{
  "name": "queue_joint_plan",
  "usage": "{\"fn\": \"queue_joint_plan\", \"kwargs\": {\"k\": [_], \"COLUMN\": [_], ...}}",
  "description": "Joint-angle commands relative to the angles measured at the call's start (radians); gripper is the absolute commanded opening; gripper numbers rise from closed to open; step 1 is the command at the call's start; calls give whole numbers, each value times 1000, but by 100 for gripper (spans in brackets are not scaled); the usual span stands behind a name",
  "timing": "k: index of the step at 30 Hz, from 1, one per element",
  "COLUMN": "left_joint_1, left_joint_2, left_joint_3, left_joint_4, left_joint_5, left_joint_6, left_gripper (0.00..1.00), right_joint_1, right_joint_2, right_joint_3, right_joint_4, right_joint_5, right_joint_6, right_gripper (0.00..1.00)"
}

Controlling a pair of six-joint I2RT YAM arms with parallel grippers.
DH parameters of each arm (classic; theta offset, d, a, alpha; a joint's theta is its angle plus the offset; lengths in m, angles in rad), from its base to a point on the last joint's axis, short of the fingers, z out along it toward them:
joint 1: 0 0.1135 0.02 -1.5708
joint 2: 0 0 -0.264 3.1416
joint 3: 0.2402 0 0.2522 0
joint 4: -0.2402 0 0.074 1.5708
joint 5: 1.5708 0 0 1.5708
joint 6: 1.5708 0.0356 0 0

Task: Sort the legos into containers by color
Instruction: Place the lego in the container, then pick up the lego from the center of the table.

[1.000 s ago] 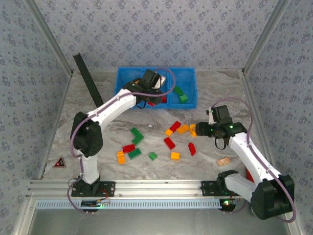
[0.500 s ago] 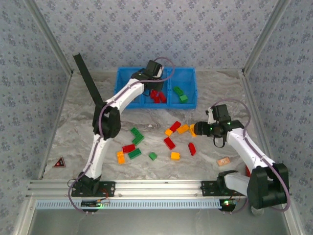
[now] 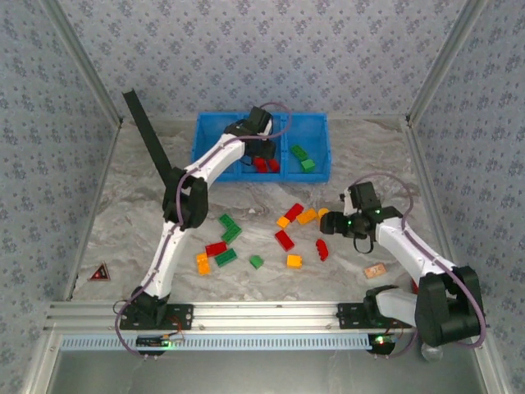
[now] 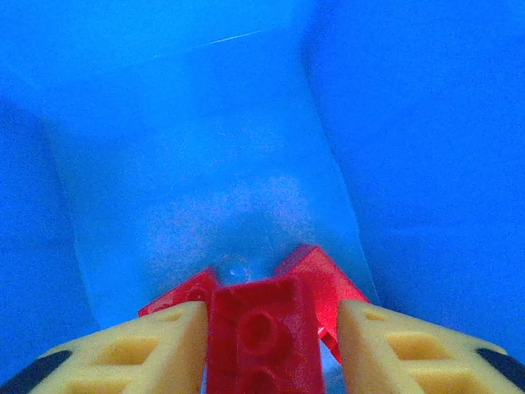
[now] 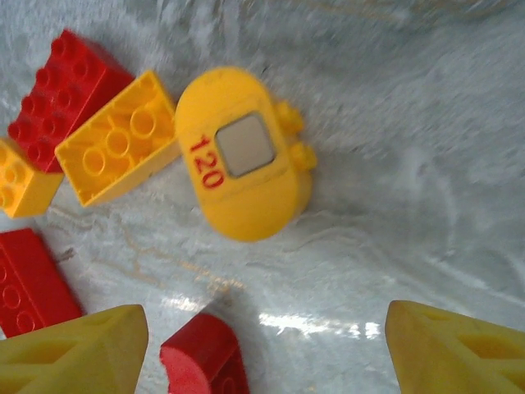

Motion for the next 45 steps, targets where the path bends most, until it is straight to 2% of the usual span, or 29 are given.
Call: {"fn": "queue_joint_plan", "kwargs": {"k": [1,7,16,22,27,32,37,41,45], "left_joint_1": [5,7,7,7,6,3,-11,-13,-23], "left_joint_2": [0,-15,-131,-222,-338,-501,-686,-844,-984], "left_joint_3": [17,14,-33,-105,-227,-429,-676,-859,-988], "left_joint_4": [-13,-10,-4,24,63,103,122,123,75], "left_joint_5": [11,22,30,35,39,27,-45,-85,-102], "left_joint_6": [-23,-34,3,16,23,22,16,-4,-13], "left_gripper": [51,57,60,62,63,63,64,64,65], "right_joint_1": [51,150,232,253,261,264,269,267,267], "right_joint_2": [-31,-22,22,53,96,136,150,140,148], "right_joint_3": [-29,-54,-75,-77,-68,-56,-30,49,202], "right_joint_4": [-6,-1,5,24,31,49,49,-3,-88], "right_joint_5": [-16,28,87,108,126,136,139,146,159], "right_joint_6": [61,108,139,151,149,144,123,79,22], "right_gripper": [79,79,76,73,63,41,27,23,21]}}
